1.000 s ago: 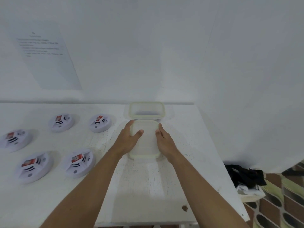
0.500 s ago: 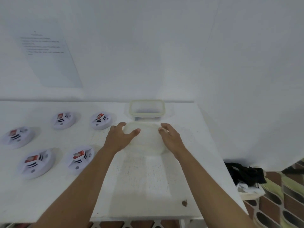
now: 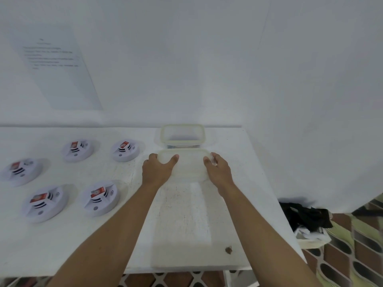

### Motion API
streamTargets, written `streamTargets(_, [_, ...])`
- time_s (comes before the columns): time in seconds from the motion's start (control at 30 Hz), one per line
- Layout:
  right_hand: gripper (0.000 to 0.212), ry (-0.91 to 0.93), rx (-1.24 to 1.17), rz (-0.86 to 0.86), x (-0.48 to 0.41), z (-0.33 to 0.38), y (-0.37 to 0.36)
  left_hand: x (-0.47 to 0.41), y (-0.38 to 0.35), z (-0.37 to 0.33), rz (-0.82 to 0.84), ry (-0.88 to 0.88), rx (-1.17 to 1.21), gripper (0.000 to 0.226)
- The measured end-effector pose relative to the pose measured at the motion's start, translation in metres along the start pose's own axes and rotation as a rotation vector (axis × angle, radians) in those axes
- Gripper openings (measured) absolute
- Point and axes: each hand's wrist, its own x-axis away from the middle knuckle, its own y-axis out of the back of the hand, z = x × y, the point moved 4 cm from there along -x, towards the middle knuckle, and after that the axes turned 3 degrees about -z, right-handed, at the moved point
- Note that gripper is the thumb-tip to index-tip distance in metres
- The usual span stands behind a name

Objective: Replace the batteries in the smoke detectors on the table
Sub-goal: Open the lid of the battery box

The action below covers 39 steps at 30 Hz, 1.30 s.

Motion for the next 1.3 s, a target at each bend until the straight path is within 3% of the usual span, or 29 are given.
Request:
streamTargets(0.17, [0.057,-0.012,-0.012,0.020,-0.004,0.001,0.003,-0.001,-0.002,0.003,0.018,0.052,-0.024,0.092])
streamTargets(0.3, [0.053,0.035,0.076,-0.013,0.000,0.012,0.011,0.000,0.006,-0.002,-0.070,0.026,-0.100,0.053])
streamTargets(0.5, [0.039,0.141,0.009,-0.105,0.027,0.019,0.026,0.019,0.034,-0.010,-0.299,-0.238,-0.060,0.028])
streamTargets(0.7, [0.019,0.207,-0.097,-0.058,0.062,0.010,0.039,0.063,0.066,0.001,-0.333,-0.445,0.028,0.012])
streamTargets(0.83, [0.016,0.123,-0.230,0.099,0.075,-0.002,0.043,0.076,0.075,0.026,-0.270,-0.449,0.079,0.014])
streamTargets(0.93, [0.029,0.062,-0.280,0.165,0.080,-0.014,0.042,0.083,0.074,0.044,-0.150,-0.344,0.284,0.025])
streamTargets(1.03, [0.032,0.089,-0.078,0.192,0.086,-0.025,0.040,0.091,0.071,0.054,-0.156,-0.234,0.282,0.029])
streamTargets(1.17, [0.009,0.169,0.139,0.227,0.091,-0.039,0.035,0.093,0.064,0.065,-0.146,-0.194,0.044,0.023])
streamTargets(1.3, [0.054,0.245,0.363,0.239,0.092,-0.046,0.028,0.092,0.050,0.070,-0.038,-0.239,-0.122,0.043])
